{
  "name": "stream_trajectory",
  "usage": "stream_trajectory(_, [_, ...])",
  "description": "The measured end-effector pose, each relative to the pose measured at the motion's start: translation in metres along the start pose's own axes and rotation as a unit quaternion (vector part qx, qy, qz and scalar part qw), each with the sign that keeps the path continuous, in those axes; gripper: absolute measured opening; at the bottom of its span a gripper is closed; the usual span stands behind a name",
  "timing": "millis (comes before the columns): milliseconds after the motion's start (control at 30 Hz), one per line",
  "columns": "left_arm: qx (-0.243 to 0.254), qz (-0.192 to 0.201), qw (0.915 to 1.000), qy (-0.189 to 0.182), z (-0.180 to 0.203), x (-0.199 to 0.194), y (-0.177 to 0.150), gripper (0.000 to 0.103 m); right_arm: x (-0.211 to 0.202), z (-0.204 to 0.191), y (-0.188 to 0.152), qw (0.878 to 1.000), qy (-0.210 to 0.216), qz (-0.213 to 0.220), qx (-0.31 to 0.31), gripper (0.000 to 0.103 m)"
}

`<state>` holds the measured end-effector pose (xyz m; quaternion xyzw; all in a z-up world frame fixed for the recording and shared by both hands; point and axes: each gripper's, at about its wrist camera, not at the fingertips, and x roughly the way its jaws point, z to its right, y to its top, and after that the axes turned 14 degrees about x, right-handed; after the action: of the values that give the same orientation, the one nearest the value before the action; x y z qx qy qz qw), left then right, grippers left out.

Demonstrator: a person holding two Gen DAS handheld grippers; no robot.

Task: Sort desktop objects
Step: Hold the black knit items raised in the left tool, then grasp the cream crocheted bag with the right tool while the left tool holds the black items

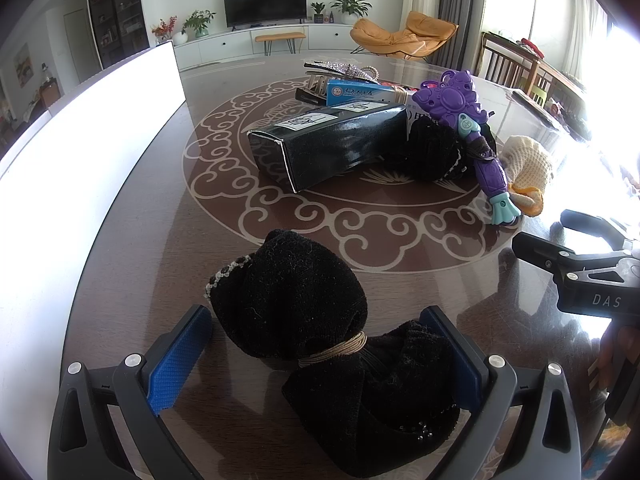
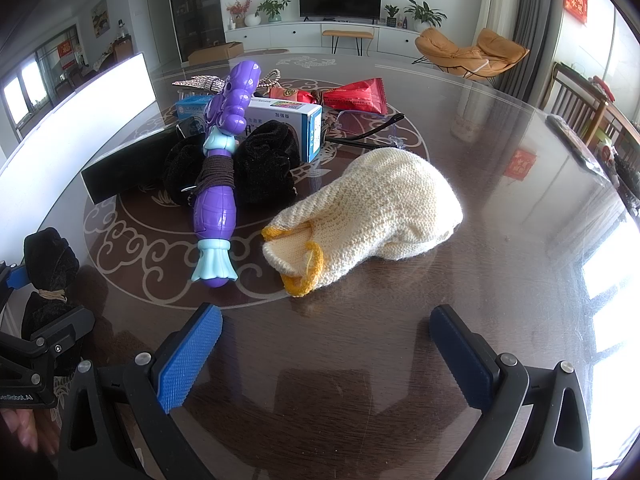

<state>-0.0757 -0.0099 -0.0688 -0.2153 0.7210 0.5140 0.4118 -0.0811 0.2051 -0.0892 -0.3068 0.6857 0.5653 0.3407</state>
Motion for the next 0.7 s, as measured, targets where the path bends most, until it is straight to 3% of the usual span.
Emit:
stream_trajectory(200, [0.004,0.0,1.0,-0.004,0.001,0.0,0.0,0.103,0.0,0.0,0.0,1.0,0.0,0.0,0.0,0.103])
stream_trajectory(433, [0.051,0.001,0.998,-0.037,-0.011,-0.014,-0.019,0.103,0.0,0.0,0.0,1.0,0.0,0.0,0.0,0.103])
stream_trajectory(567, [0.022,0.007,0.9995,-0.021,-0.033,-0.022,-0.038,0.103,0.0,0.0,0.0,1.0,0.0,0.0,0.0,0.103])
stream_trajectory(700, [-0.033,0.023,0.9981,-0.047,-0.048,-0.03,-0.045,0.103,0.0,0.0,0.0,1.0,0.0,0.0,0.0,0.103])
